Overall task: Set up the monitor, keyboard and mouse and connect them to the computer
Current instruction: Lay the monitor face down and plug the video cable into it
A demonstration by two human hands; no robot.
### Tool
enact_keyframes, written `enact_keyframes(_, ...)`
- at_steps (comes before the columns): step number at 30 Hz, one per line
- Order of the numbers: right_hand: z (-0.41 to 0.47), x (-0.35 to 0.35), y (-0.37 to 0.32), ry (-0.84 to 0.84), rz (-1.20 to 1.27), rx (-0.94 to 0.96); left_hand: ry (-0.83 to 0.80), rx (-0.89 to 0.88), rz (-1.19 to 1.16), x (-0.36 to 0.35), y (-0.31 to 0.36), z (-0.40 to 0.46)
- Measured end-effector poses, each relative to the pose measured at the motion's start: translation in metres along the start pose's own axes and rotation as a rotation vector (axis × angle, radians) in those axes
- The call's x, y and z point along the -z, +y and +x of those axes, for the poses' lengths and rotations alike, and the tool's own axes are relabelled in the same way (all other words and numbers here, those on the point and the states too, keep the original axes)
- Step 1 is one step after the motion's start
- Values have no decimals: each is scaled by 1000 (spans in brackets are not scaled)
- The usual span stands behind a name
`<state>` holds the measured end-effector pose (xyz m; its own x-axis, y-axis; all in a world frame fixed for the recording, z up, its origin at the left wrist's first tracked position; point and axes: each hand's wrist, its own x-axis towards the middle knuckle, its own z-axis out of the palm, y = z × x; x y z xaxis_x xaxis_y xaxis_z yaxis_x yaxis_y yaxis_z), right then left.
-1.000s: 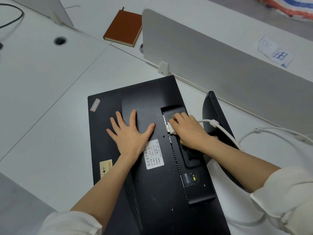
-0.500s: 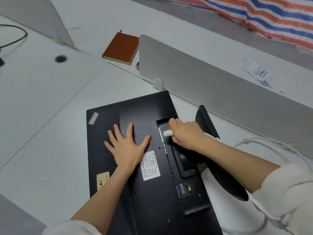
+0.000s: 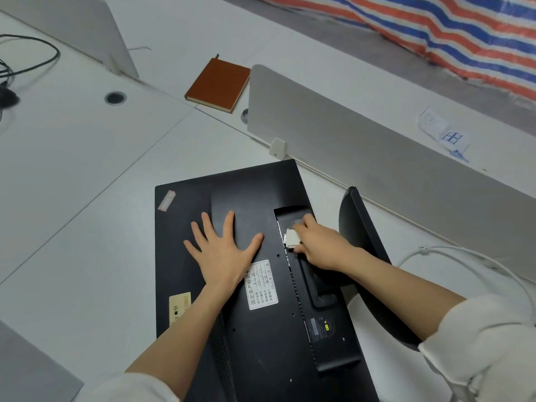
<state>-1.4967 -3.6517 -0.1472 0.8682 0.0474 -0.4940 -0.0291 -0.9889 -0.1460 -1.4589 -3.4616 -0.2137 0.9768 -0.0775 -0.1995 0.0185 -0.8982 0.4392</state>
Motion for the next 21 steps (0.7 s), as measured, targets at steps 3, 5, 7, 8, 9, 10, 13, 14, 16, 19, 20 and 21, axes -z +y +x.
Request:
enact_keyframes(3,-2,-8,7,28,69,69,1,0,0,-1,-1,1)
enact_keyframes(5,-2,-8,12,28,78,98,3,-4,2,-1,-1,1)
enact_keyframes(7,-4,-6,15,13,85,127,9,-2,2,-2,-2,2)
enact_keyframes(8,-5,-4,15,13,57,152,10,1,0,-2,-2,2)
enact_keyframes(9,-5,-4,16,9,20,173,13,2,-3,-3,-2,2)
enact_keyframes(10,-4,-5,17,17,4,191,18,1,-5,-3,-2,2)
enact_keyframes(13,-1,-7,18,44,14,197,20,4,1,-3,-2,2)
enact_keyframes(14,1,-9,19,58,10,194,19,6,2,-3,-2,2)
enact_keyframes(16,3,-15,18,95,6,188,17,8,7,-4,-1,2)
enact_keyframes(19,4,-20,18,119,20,172,21,6,7,-4,-2,2)
enact_keyframes(20,3,-20,17,120,30,172,22,4,8,-5,-1,1)
enact_keyframes(21,3,-20,17,120,41,175,23,4,8,-5,-1,1)
